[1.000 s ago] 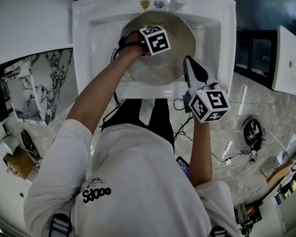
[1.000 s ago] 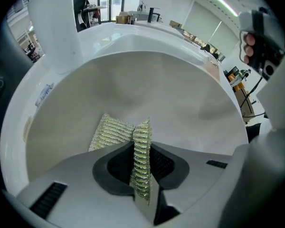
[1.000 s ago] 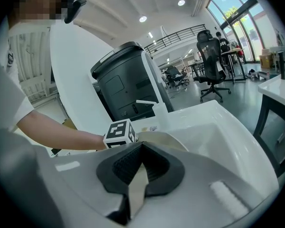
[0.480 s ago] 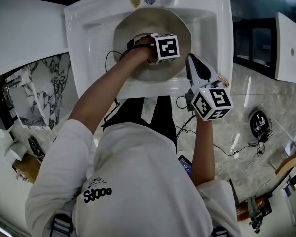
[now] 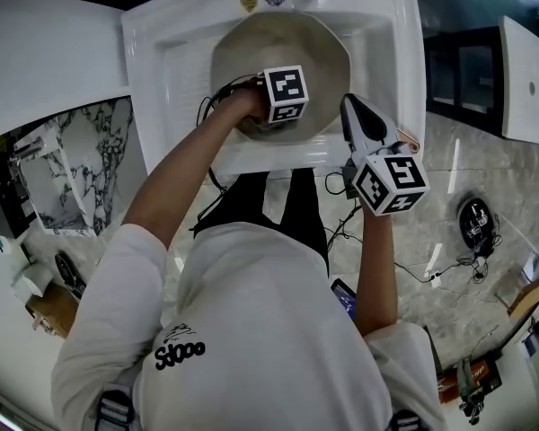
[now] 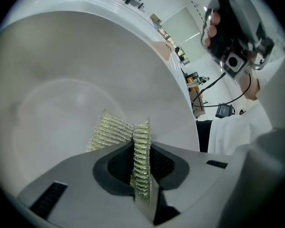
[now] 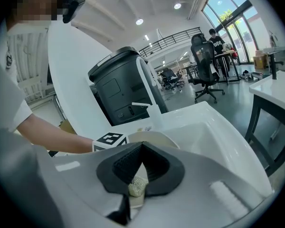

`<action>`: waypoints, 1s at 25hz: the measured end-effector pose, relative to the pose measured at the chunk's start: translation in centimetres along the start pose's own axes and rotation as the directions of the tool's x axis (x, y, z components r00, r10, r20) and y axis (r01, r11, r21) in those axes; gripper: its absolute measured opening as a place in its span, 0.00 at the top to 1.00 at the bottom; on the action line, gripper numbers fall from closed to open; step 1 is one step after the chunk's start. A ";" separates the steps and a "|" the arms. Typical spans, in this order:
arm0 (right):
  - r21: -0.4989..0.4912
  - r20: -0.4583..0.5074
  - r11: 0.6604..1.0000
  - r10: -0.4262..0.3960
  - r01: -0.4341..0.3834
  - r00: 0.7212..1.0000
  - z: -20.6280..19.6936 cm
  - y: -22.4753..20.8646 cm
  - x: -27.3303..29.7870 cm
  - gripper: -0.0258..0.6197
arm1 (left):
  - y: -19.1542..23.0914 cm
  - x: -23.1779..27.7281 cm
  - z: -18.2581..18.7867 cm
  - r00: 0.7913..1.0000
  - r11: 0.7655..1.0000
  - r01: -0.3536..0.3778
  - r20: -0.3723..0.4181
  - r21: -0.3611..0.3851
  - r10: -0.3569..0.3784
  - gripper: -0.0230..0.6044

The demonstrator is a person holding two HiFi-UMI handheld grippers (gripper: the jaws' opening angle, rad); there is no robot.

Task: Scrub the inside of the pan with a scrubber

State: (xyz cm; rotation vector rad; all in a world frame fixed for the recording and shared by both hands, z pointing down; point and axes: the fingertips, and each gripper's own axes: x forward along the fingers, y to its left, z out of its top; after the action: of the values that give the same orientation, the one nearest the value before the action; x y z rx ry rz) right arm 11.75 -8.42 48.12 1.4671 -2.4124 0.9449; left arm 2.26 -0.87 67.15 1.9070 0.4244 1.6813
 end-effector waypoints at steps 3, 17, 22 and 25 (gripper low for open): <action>-0.018 -0.012 1.000 0.004 -0.005 1.000 0.0 0.3 -0.5 0.95 | -0.6 0.0 -0.1 0.999 0.999 0.023 0.043 -0.030 -0.022 0.86; -0.235 -0.040 0.972 0.021 -0.030 0.999 4.1 1.9 -5.3 0.95 | -6.1 -4.6 0.2 0.930 0.958 0.285 0.243 -0.003 -0.276 0.86; -0.301 -0.017 0.953 0.029 -0.033 0.999 6.3 3.0 -5.8 0.95 | -6.1 -8.1 0.9 0.902 0.981 0.192 0.389 0.021 -0.185 0.86; -0.354 0.008 0.935 0.031 -0.026 0.999 8.1 3.5 -5.9 0.95 | -4.8 -11.3 1.3 0.848 1.000 0.010 0.530 -0.015 0.000 0.86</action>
State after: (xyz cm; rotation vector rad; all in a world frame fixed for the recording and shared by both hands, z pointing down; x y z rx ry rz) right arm 13.23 -7.77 37.64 1.3109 -2.4554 0.4680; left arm 2.25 -3.79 55.10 2.2428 0.1885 1.0703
